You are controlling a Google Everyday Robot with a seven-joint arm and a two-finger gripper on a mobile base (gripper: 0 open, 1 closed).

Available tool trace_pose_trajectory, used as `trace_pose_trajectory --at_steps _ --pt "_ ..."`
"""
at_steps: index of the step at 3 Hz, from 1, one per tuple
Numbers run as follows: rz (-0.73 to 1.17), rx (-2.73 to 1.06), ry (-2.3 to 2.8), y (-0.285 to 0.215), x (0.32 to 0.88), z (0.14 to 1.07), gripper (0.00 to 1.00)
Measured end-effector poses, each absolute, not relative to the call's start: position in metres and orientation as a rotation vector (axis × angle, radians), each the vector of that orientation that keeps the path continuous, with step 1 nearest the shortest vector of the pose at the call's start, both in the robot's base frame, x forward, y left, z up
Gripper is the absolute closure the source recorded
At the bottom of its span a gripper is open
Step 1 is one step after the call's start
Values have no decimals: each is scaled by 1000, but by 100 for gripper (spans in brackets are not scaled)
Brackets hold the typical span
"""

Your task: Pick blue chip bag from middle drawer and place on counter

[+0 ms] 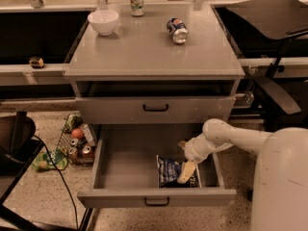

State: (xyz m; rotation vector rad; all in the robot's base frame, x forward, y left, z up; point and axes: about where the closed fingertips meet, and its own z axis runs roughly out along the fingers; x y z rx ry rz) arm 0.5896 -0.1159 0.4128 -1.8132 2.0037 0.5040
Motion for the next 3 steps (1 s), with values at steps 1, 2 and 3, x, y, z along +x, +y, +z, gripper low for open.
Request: trace_pose_trajectory --at_steps 1,2,3 --pt "526 -1812 2019 -117 595 390 0" --pt "541 -1803 2031 -119 597 372 17" --pt "517 -1771 2025 -122 594 374 40"
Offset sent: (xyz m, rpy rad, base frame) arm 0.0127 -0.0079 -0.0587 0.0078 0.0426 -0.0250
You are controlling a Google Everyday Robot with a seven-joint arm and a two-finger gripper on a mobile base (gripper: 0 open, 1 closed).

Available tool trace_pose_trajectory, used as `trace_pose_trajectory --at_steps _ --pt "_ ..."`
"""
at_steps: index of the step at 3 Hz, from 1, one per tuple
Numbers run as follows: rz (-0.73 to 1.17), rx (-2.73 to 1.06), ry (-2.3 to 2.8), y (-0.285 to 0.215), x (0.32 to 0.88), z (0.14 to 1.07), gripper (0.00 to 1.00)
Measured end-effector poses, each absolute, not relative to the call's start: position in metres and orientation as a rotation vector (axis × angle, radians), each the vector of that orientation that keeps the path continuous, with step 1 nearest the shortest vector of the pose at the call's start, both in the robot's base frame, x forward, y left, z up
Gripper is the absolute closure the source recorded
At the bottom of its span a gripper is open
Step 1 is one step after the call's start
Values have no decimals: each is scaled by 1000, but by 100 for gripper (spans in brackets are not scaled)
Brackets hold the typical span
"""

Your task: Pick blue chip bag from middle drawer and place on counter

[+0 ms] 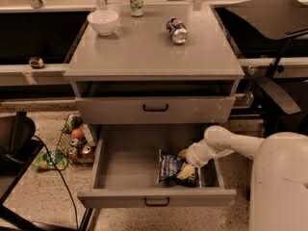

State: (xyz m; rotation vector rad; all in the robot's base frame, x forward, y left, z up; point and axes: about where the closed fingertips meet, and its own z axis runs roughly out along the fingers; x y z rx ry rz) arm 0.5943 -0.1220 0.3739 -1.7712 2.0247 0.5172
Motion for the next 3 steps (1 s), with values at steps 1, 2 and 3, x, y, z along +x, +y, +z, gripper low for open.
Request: trace_pose_trajectory --at_steps 1,2,3 --pt "454 -1725 1970 -127 586 400 63" --pt "383 -1664 1843 -133 566 455 87" --pt "306 -1621 1690 -139 543 522 100"
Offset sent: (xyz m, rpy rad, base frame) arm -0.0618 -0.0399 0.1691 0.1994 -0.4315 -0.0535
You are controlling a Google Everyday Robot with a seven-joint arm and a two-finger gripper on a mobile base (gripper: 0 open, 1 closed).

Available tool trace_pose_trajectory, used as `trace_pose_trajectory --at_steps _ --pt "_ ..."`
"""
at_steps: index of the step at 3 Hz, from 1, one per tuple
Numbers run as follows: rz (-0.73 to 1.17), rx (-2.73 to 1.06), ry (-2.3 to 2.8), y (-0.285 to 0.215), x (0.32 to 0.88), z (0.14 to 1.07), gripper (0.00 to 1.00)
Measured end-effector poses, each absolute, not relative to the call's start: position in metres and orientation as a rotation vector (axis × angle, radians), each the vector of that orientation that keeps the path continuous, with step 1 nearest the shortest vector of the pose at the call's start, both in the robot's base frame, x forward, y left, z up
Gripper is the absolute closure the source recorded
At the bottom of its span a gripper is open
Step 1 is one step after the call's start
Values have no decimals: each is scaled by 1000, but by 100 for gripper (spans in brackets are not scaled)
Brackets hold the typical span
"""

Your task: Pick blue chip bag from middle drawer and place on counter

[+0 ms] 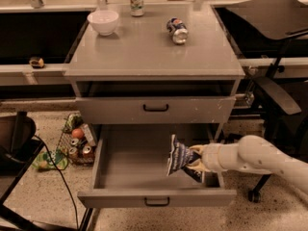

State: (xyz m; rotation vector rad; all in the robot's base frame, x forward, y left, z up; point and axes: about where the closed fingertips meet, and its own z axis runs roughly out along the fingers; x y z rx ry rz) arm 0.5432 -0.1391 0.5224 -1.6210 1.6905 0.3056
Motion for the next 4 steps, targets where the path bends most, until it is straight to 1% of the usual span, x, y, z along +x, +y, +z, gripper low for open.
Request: trace_pose_trajectory --at_steps 1,2,3,4 --pt "265 -1571 1697 -166 533 532 100" --pt "266 -1570 1699 -166 533 531 100" --pt "143 -1603 1633 -167 535 579 100" --pt "-94 -1692 1504 -159 536 664 100"
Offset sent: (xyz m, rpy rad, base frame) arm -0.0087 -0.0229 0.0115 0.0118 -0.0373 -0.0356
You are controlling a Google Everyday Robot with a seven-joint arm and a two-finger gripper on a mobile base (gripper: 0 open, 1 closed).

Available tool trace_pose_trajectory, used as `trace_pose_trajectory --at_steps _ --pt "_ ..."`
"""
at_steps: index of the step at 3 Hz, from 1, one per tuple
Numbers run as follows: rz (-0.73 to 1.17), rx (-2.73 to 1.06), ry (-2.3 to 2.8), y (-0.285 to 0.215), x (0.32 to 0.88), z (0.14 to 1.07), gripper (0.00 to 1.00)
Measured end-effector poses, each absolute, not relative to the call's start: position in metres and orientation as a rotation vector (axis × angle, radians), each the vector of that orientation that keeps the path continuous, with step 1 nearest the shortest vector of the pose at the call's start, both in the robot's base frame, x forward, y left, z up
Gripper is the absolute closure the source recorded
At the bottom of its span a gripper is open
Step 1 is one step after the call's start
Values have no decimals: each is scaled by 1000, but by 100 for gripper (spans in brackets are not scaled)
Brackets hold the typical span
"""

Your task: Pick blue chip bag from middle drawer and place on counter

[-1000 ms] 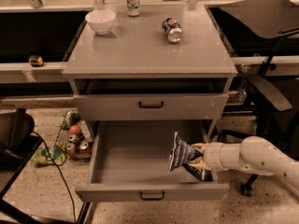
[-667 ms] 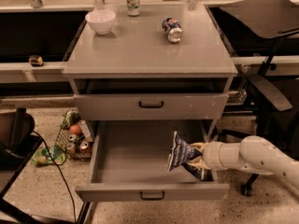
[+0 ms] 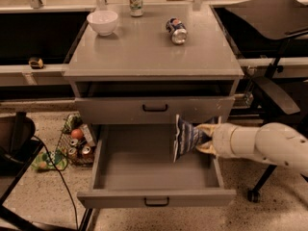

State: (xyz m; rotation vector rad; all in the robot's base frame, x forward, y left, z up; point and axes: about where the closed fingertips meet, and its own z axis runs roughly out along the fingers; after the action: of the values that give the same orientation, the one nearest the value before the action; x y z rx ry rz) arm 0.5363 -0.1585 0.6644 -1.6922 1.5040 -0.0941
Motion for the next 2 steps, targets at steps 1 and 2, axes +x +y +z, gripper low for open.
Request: trace_pose_trajectory --at_steps 1,2 --pt "-337 -1759 1391 -153 538 757 100" --pt "-507 -1789 1303 -155 540 835 100"
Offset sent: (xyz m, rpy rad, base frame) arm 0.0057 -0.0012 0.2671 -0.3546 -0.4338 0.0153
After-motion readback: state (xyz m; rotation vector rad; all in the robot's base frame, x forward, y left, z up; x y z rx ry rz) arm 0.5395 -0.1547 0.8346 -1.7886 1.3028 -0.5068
